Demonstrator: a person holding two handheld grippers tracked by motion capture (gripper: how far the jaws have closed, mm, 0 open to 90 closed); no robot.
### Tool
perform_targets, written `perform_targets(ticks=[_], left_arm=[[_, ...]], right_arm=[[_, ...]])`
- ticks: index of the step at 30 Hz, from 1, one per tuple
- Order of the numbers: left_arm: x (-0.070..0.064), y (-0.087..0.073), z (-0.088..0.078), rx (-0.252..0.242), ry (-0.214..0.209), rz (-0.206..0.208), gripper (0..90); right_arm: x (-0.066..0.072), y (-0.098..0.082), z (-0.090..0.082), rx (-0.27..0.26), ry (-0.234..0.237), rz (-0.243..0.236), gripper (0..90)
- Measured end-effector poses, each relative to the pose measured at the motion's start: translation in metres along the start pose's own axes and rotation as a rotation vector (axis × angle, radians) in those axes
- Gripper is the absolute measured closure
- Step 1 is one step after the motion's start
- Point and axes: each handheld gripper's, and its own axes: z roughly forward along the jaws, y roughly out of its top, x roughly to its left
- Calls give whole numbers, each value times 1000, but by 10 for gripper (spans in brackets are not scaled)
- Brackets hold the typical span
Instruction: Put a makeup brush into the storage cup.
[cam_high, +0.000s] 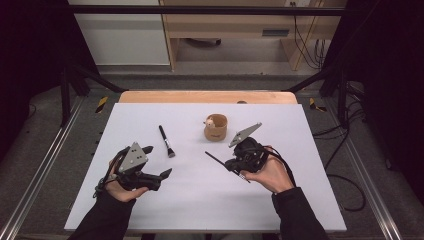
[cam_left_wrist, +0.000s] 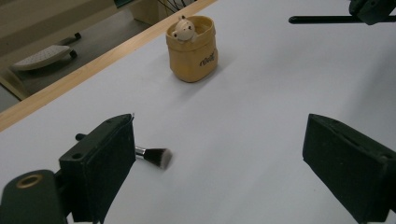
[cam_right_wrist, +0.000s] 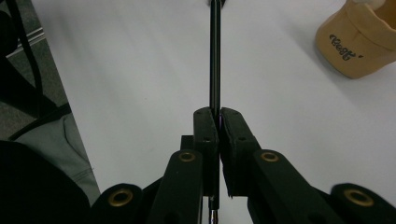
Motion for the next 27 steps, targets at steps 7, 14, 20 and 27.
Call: perform_targets(ticks=[7,14,20,27], left_arm=[[-11,11,7,20,-21,51,87],[-18,18,12,43,-30,101,91],[-25,23,17,74,-49,166,97],[-34,29,22,95,-59,233,107]], right_arm=[[3,0,2,4,23,-12,857],[6,0,5,13,43,-20,857],[6,0,12,28,69,-30,857],[7,-1,18,44,83,-37,857]])
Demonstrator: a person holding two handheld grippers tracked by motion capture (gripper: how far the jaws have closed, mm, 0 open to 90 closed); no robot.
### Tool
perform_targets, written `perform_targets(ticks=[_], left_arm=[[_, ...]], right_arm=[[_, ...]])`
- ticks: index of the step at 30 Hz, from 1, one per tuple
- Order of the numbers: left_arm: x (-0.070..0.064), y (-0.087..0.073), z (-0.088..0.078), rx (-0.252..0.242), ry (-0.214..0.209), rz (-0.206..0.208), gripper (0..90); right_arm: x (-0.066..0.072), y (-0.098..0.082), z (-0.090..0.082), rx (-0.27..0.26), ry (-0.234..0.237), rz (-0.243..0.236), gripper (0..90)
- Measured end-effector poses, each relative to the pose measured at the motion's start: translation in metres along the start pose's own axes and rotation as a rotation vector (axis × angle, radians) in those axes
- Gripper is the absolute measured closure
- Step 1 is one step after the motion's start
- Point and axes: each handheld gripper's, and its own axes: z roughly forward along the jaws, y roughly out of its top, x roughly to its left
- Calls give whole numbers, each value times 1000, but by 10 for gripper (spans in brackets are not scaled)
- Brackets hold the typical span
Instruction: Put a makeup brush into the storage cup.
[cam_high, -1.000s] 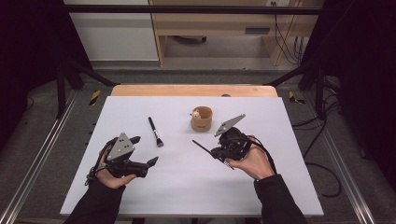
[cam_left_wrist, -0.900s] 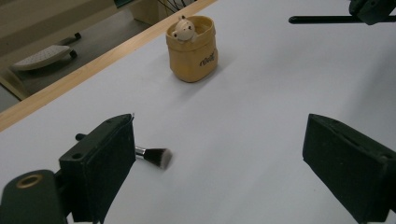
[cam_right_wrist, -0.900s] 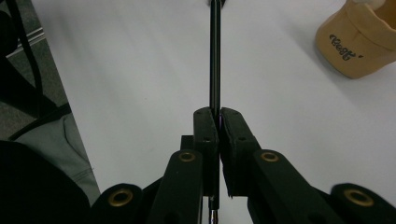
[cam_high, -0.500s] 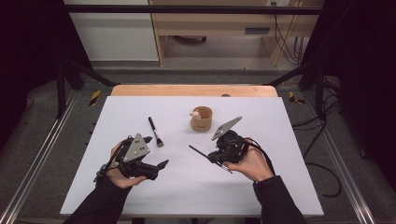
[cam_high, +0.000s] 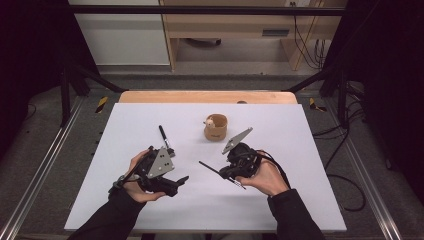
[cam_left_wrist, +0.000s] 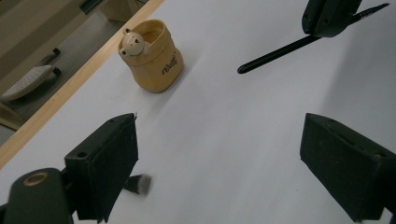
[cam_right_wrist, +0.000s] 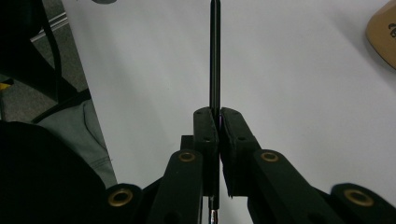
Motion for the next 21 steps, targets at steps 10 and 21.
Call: perform_targets(ticks=[10,21], left_arm=[[-7,7,6,10,-15,62,123],[-19,10,15,42,-18,146,143]], right_arm=[[2,1,4,12,19,-2,857],[3,2,12,29,36,-6,857]])
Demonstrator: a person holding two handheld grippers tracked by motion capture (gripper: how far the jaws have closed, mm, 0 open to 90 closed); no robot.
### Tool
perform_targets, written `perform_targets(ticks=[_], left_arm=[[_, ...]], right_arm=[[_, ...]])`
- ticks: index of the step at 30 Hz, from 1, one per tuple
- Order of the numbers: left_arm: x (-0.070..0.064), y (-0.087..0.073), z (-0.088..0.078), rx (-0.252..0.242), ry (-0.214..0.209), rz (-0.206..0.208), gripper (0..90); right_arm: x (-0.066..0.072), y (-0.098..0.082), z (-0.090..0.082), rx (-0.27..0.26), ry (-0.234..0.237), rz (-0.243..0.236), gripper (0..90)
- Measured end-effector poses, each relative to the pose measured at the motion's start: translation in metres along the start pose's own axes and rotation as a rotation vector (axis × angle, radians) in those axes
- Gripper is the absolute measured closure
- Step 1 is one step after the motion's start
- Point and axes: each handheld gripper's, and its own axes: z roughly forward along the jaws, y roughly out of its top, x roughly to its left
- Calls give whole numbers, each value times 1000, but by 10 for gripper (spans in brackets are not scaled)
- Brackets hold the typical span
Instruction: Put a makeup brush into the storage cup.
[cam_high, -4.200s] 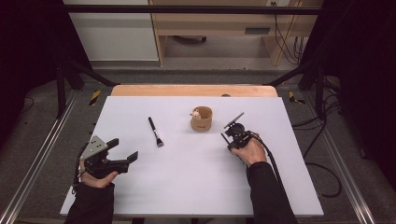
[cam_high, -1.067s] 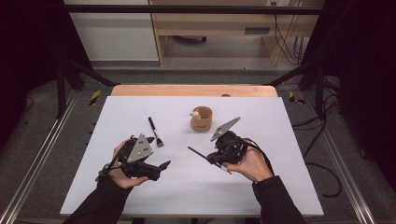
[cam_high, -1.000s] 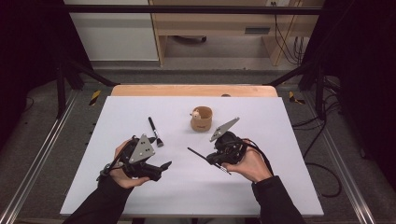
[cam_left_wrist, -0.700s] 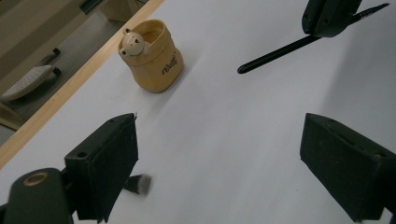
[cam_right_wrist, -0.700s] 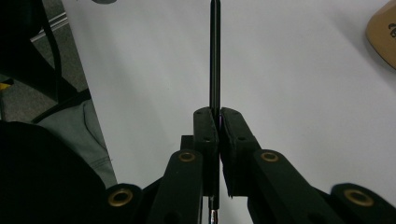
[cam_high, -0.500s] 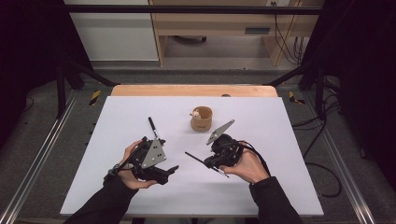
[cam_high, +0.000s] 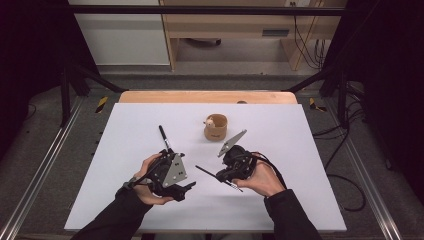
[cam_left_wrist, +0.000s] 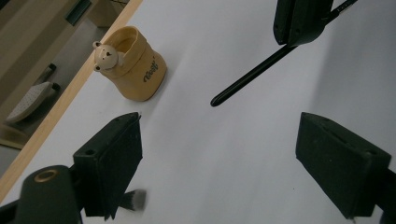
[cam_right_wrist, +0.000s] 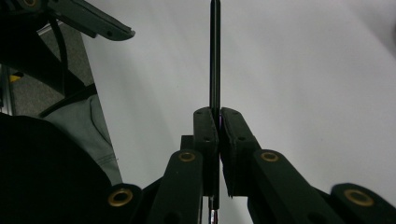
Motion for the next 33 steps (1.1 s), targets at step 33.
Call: perform_targets(ticks=[33], left_arm=[[-18,7,22,31,5,163,269]], right_arm=[[4,4,15,30,44,-18,857]])
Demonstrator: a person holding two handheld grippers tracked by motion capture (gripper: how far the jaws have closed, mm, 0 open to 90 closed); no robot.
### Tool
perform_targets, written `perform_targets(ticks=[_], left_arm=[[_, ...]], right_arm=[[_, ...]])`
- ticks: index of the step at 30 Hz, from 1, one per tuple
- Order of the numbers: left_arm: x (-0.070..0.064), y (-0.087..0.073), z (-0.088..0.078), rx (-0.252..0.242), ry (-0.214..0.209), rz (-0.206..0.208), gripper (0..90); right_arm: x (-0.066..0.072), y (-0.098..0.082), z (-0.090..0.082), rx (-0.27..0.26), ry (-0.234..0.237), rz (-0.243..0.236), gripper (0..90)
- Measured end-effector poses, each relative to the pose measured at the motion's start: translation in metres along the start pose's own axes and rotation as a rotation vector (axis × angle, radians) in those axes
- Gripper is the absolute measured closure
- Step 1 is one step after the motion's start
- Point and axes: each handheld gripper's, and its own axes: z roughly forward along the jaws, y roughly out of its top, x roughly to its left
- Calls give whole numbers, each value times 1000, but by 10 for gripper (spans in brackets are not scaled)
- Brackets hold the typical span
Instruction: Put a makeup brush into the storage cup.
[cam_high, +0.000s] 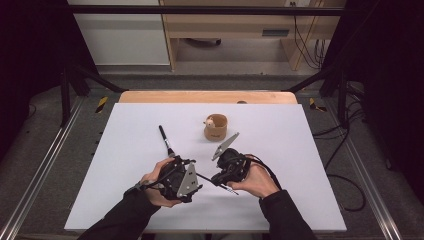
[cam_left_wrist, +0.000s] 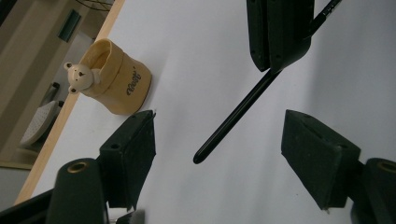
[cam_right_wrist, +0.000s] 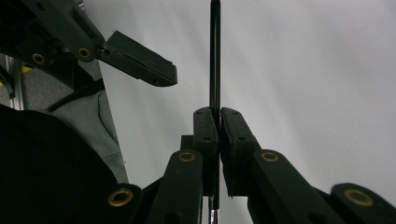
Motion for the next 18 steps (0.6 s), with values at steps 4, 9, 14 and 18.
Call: perform_targets(ticks=[4,9,14,18], left_arm=[[-2,1,3,6,-15,21,299],[-6,2,7,15,-11,66,361],[-9,2,9,18,0,106,412],[-12,3,11,25,10,141,444]], right_arm=[[0,0,1,2,-1,12,857],[0,0,2,7,8,1,857],[1,1,3,8,11,7,857],[2,1,5,9,17,2,857]])
